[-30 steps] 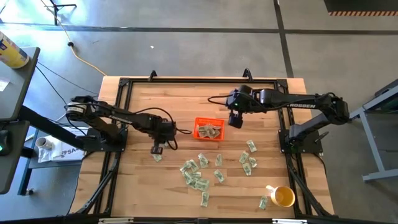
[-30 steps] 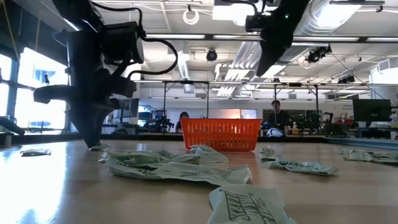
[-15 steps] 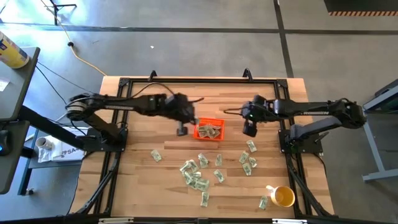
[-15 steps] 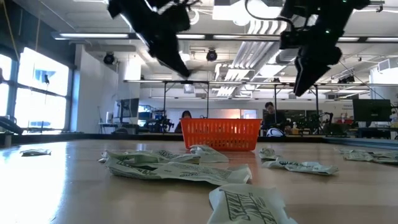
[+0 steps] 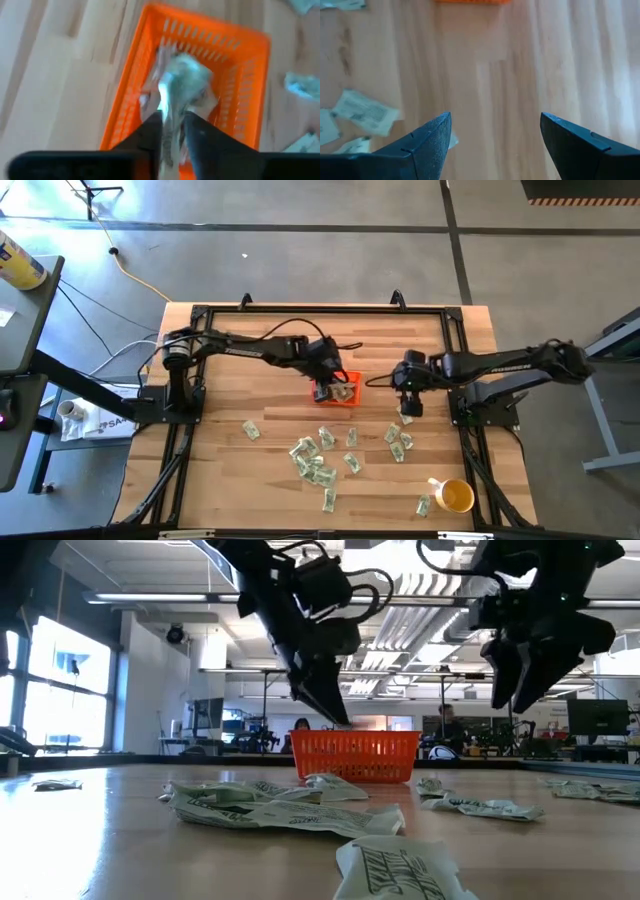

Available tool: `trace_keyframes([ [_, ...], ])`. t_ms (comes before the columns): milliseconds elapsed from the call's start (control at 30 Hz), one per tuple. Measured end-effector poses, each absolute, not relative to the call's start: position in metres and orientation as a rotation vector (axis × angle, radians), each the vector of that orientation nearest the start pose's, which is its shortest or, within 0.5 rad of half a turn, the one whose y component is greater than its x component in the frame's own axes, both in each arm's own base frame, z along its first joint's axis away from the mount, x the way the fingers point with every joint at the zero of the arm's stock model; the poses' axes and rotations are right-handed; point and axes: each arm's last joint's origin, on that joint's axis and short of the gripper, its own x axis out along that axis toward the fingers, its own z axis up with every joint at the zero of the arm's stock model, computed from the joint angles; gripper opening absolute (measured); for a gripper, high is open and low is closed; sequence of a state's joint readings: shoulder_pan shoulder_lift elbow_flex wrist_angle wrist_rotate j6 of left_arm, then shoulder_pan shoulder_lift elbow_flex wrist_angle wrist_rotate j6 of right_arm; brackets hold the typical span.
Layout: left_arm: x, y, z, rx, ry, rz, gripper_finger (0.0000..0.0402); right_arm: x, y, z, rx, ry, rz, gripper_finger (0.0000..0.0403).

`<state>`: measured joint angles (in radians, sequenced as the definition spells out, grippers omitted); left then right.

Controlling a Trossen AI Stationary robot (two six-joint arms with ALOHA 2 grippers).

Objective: Pick and place Stevia / Truvia into bins
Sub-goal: Put the stevia packet into the orange bin

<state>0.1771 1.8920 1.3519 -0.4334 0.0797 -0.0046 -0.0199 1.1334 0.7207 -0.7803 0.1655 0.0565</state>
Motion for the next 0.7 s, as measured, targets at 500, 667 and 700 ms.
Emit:
trace_keyframes([
  [500,0.367,0.064,0.224,-0.18,1.073,0.168,0.0259,0.186,0.004,0.179,0.559,1.269,-0.63,0.0295],
  [667,0.343,0.062,0.24,-0.122,1.167,0.191,0.0233,0.181,0.014,0.166,0.714,1.245,-0.691,0.0295],
  [700,0.336,0.061,0.242,-0.113,1.186,0.203,0.0227,0.182,0.016,0.164,0.737,1.226,-0.688,0.0295],
])
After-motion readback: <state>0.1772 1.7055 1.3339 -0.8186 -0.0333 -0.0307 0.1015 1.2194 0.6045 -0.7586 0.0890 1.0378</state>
